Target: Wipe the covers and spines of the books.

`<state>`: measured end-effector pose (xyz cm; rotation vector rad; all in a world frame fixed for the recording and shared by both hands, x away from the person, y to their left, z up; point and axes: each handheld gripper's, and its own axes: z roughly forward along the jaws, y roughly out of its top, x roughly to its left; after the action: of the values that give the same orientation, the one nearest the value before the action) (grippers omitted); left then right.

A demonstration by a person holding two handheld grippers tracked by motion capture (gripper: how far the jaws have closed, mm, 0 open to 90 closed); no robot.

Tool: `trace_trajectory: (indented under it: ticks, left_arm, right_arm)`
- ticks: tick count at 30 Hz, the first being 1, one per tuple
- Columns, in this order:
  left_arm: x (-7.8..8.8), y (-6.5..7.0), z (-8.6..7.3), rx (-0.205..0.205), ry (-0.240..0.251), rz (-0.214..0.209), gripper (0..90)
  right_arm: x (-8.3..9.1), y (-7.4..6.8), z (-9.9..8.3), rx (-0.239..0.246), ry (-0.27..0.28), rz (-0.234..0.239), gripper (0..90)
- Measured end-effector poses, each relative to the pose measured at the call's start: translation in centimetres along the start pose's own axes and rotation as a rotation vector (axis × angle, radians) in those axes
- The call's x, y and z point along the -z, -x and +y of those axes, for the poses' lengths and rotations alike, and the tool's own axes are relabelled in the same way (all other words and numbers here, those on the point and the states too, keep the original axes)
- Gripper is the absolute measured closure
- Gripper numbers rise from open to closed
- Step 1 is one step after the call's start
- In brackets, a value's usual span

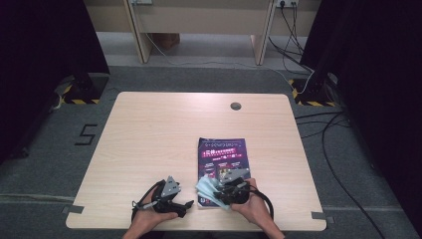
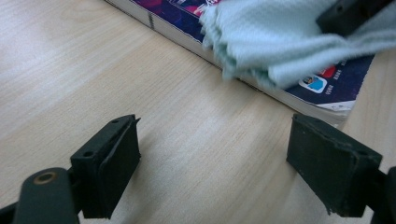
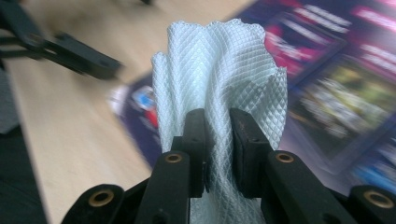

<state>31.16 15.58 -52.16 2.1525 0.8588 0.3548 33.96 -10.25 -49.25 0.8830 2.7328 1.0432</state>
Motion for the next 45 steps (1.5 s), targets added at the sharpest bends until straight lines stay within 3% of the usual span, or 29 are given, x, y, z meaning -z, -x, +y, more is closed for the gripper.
trace_trajectory:
  ticks: [4,8,11,14,16,19,21,24,28,33,40,45]
  left_arm:
    - [0.0,0.0,0.0,0.000,0.000,-0.002,15.6]
    - [0.0,0.0,0.0,0.000,0.000,0.000,15.6]
    - [0.0,0.0,0.0,-0.002,0.000,-0.002,15.6]
    - [0.1,-0.2,0.0,-0.007,-0.004,-0.007,15.6]
    - [0.2,-0.5,0.0,-0.012,-0.012,-0.013,15.6]
    - [0.4,-1.4,-0.1,0.002,-0.017,0.002,15.6]
    - [0.5,-2.0,-0.2,0.017,-0.015,0.020,15.5]
    - [0.7,-2.6,-0.4,0.031,-0.015,0.037,15.4]
    - [0.7,-2.7,-0.4,0.036,-0.011,0.040,15.4]
    - [0.7,-2.8,-0.4,0.035,-0.013,0.038,15.2]
    - [0.8,-2.8,-0.5,0.039,-0.016,0.043,15.2]
    - [0.8,-2.8,-0.5,0.040,-0.014,0.043,15.0]
  right_arm:
    - [-0.6,-1.3,0.4,0.029,0.002,0.028,77.7]
    - [-0.6,-0.9,0.2,-0.003,0.013,0.058,77.2]
    - [-0.2,-0.1,0.1,-0.006,0.001,0.040,77.1]
    - [0.3,1.0,-0.3,-0.039,0.007,0.011,77.3]
    - [0.9,2.0,-0.6,-0.055,0.001,-0.040,76.9]
    - [1.2,2.6,-0.8,-0.082,0.010,-0.051,76.9]
    - [1.1,2.2,-0.7,-0.056,0.002,-0.064,77.3]
    - [0.5,1.2,-0.4,-0.056,0.011,-0.013,77.1]
    - [-0.3,-0.5,0.1,-0.005,0.011,0.018,77.3]
    - [-0.8,-1.9,0.3,0.016,0.012,0.062,77.2]
    - [-1.1,-2.8,0.4,0.044,0.014,0.092,77.2]
    - [-1.1,-2.5,0.4,0.028,0.008,0.107,77.5]
